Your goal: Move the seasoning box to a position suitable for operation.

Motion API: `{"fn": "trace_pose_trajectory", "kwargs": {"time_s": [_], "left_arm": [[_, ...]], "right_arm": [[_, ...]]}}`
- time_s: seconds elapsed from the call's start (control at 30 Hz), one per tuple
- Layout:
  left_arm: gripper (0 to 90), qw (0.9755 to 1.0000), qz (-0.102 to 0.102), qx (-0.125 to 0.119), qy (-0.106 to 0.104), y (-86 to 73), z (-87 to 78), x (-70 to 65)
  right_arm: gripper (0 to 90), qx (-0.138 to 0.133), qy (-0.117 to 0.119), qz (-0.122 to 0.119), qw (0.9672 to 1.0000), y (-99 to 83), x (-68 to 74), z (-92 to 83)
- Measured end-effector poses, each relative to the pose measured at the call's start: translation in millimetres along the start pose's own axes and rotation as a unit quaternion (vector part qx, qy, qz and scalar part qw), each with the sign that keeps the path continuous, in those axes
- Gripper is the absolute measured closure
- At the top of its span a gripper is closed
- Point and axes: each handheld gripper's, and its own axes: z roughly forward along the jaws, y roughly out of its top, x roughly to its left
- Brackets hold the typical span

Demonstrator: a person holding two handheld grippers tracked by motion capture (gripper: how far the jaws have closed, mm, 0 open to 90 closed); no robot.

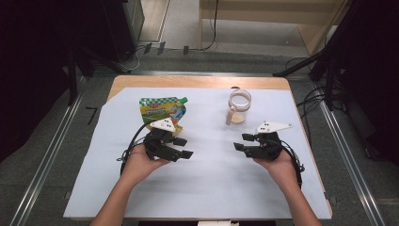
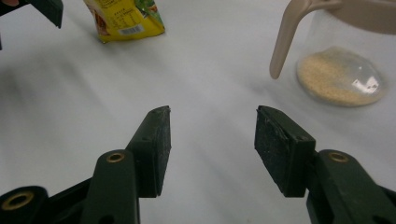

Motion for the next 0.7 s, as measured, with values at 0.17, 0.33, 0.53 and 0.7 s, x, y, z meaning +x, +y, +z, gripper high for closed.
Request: {"fn": "trace_pose_trajectory", "kwargs": {"time_s": [0.17, 0.33, 0.53, 0.7], "left_arm": [[41.7, 1.0, -0.002, -0.006, -0.002, -0.9, -3.2, 1.1], [41.7, 0.9999, -0.003, -0.012, -0.003, -1.4, -6.2, 1.8], [41.4, 0.9999, -0.003, -0.012, -0.002, -1.6, -6.2, 1.6], [41.3, 0.9999, -0.003, -0.011, -0.003, -1.7, -5.3, 2.2]], "right_arm": [[47.1, -0.013, -0.016, 0.007, 0.9998, 10.7, -11.9, 1.1], [48.8, -0.014, -0.046, 0.014, 0.9987, 19.7, -27.3, 4.3], [37.9, -0.005, -0.093, 0.041, 0.9948, 22.7, -49.8, 18.2], [34.5, -0.014, -0.108, 0.046, 0.993, 23.6, -64.6, 32.4]]}}
